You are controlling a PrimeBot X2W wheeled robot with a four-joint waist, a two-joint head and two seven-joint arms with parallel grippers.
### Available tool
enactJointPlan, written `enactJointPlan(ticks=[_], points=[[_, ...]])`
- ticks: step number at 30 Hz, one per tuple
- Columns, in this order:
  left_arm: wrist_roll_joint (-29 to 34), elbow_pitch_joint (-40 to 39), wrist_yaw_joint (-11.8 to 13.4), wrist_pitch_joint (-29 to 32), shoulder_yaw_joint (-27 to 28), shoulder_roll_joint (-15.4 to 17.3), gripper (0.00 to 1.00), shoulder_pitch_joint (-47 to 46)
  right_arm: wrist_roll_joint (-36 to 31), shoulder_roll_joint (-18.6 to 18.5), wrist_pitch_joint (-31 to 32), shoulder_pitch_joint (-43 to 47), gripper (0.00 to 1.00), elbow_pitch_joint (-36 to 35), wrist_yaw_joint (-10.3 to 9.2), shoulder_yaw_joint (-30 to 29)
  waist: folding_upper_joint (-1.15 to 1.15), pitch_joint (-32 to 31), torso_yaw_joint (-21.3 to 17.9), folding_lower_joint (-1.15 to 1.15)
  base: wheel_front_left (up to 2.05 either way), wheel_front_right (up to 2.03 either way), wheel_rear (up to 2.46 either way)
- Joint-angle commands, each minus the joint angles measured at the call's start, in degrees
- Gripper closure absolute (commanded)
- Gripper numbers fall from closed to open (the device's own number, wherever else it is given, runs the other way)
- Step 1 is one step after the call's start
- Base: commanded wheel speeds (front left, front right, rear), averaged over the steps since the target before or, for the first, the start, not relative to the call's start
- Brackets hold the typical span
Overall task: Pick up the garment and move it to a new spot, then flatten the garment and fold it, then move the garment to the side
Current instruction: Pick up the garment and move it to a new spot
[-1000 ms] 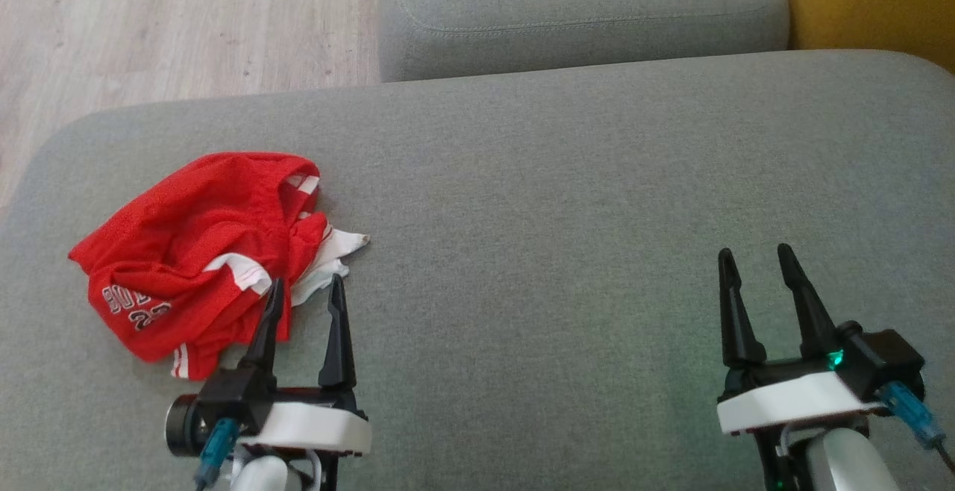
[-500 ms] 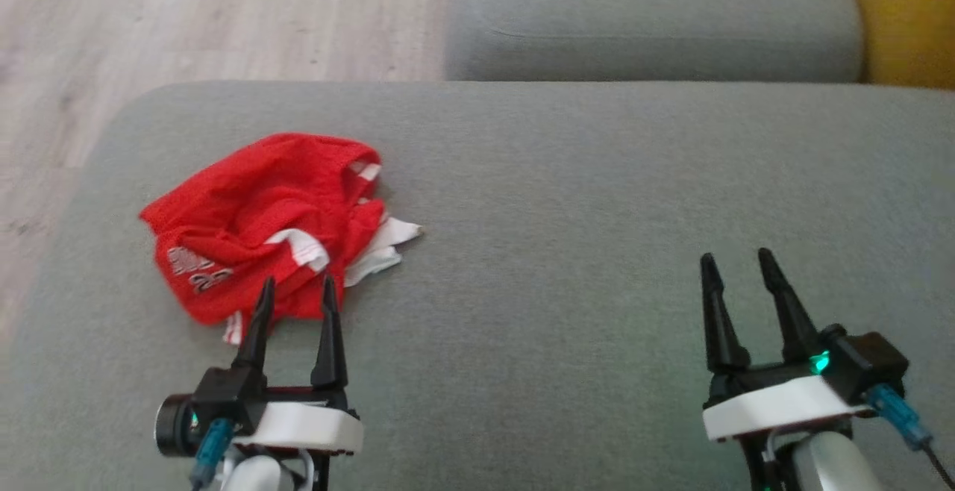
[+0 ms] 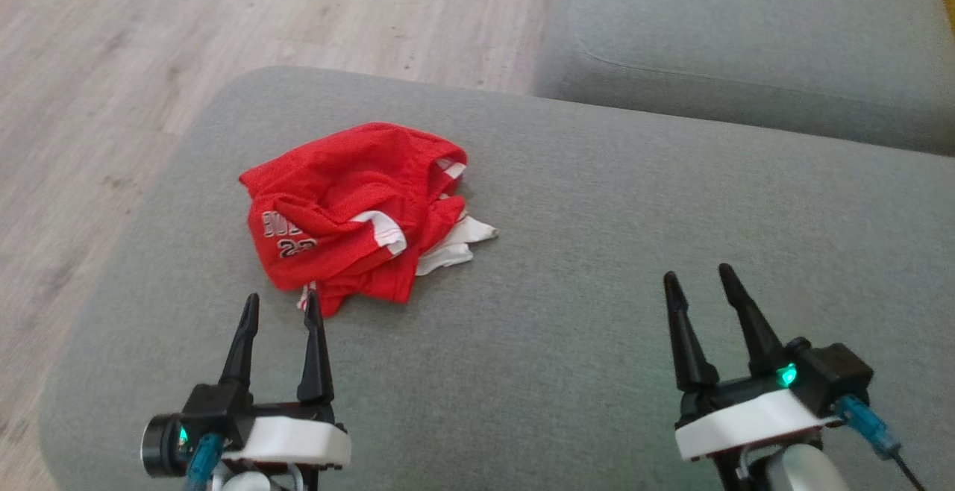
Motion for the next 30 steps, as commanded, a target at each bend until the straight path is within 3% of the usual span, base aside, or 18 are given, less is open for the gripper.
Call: enactJointPlan(ticks=[1, 14, 19, 24, 30], points=[[0.58, -2.02, 0.15, -0.55, 2.06, -0.06, 0.00, -1.70, 0.30, -0.51, -0.52, -0.98, 0.00, -1.59, -0.04, 1.83, 0.00, -0.21, 1.09, 0.00, 0.00, 0.00, 0.00], [1.77, -1.98, -0.67, -0.55, 3.47, 0.09, 0.00, -2.08, 0.97, -0.51, -0.52, -1.01, 0.00, -1.34, -0.04, 3.99, 0.00, 0.55, 2.03, 0.00, 0.00, 0.00, 0.00], [4.26, 1.07, -3.04, -0.41, 2.01, 2.55, 0.00, -7.13, 0.77, -0.51, -0.52, -1.81, 0.00, -1.93, -0.04, 2.96, 0.00, 2.86, 0.86, 0.00, 0.00, 0.00, 0.00], [5.38, 7.54, -6.77, 5.55, 0.00, 5.50, 0.00, -17.44, -0.55, -0.51, -0.52, -3.14, 0.00, -2.27, -0.04, 2.57, 0.00, 6.04, -0.38, 0.00, 0.00, 0.00, 0.00], [4.87, 14.48, -8.77, 14.06, -0.65, 8.18, 0.00, -26.87, -1.15, -0.51, -0.52, -4.80, 0.00, -2.60, -0.04, 2.49, 0.00, 9.35, -2.31, 0.00, 0.00, 0.00, 0.00]])
